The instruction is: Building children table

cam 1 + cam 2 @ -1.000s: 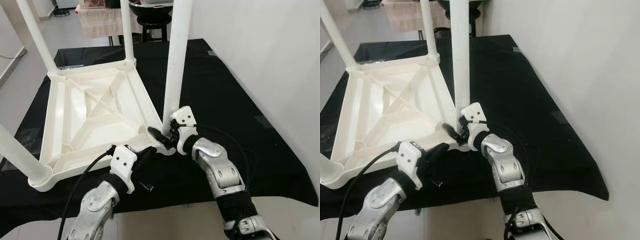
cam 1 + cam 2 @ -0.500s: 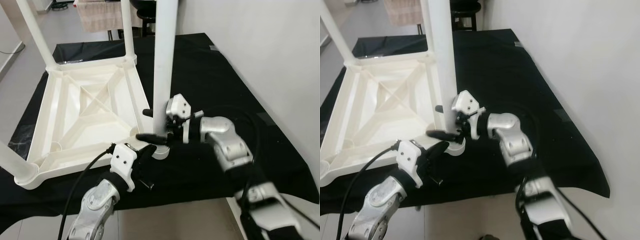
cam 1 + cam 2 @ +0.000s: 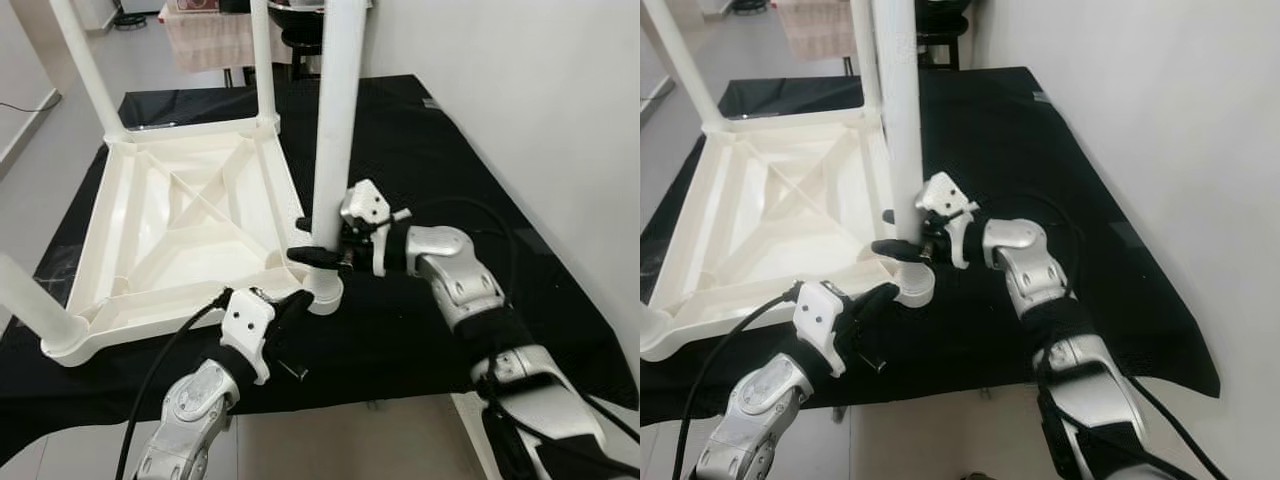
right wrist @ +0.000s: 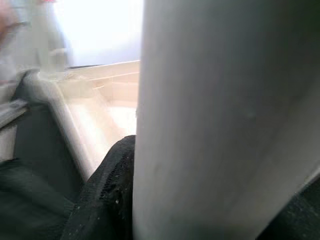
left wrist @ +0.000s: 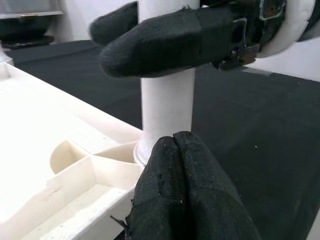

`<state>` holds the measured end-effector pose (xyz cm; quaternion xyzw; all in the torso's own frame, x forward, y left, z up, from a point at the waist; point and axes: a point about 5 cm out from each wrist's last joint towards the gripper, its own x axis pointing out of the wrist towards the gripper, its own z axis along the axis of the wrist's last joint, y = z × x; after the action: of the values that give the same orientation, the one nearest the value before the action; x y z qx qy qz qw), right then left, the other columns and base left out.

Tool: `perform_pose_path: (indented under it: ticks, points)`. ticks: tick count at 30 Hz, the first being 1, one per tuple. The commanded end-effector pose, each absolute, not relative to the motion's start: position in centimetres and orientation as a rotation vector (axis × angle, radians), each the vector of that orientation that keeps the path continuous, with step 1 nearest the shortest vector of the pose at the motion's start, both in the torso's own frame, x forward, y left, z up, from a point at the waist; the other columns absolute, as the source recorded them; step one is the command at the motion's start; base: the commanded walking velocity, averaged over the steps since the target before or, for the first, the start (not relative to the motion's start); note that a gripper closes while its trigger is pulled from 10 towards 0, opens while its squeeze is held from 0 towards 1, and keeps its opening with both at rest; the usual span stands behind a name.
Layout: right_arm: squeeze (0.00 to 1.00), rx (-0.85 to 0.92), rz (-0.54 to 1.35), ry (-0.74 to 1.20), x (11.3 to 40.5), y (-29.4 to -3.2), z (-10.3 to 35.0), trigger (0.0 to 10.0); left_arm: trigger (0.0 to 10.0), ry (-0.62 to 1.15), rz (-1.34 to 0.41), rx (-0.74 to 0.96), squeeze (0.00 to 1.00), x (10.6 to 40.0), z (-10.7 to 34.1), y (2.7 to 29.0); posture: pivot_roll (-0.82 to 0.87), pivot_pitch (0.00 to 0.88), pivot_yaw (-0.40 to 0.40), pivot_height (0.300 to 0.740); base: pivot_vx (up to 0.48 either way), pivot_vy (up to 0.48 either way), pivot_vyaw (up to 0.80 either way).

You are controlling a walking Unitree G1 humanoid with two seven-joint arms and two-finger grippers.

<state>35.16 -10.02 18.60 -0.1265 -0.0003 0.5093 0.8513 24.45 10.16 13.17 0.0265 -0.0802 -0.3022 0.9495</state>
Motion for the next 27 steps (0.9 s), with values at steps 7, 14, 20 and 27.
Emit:
perform_pose_path:
  ticks: [7, 14, 20, 27]
  points:
    - [0.00, -0.318, 0.463, 0.139, 30.2, -11.4, 14.1, 0.0, 10.0, -0.157, -0.618, 0.065, 0.00, 24.5, 13.1, 10.6, 0.00, 0.114, -0.009, 0.740, 0.000, 0.000, 0.00]
    - [0.00, -0.286, 0.478, 0.218, 30.8, -11.9, 13.5, 0.0, 10.0, -0.156, -0.630, 0.056, 0.00, 24.6, 13.1, 10.6, 0.03, 0.115, -0.024, 0.740, 0.000, 0.000, 0.00]
    - [1.00, -0.191, 0.615, 0.124, 30.5, -9.6, 15.8, 10.0, 10.0, -0.161, -0.622, 0.062, 0.00, 24.6, 13.2, 10.6, 0.03, 0.112, -0.027, 0.740, 0.000, 0.000, 0.00]
    - [0.35, -0.163, 0.872, -0.043, 31.1, -9.2, 18.7, 10.0, 10.0, -0.161, -0.626, 0.058, 0.00, 24.7, 13.2, 10.5, 0.03, 0.108, -0.029, 0.740, 0.000, 0.000, 0.00]
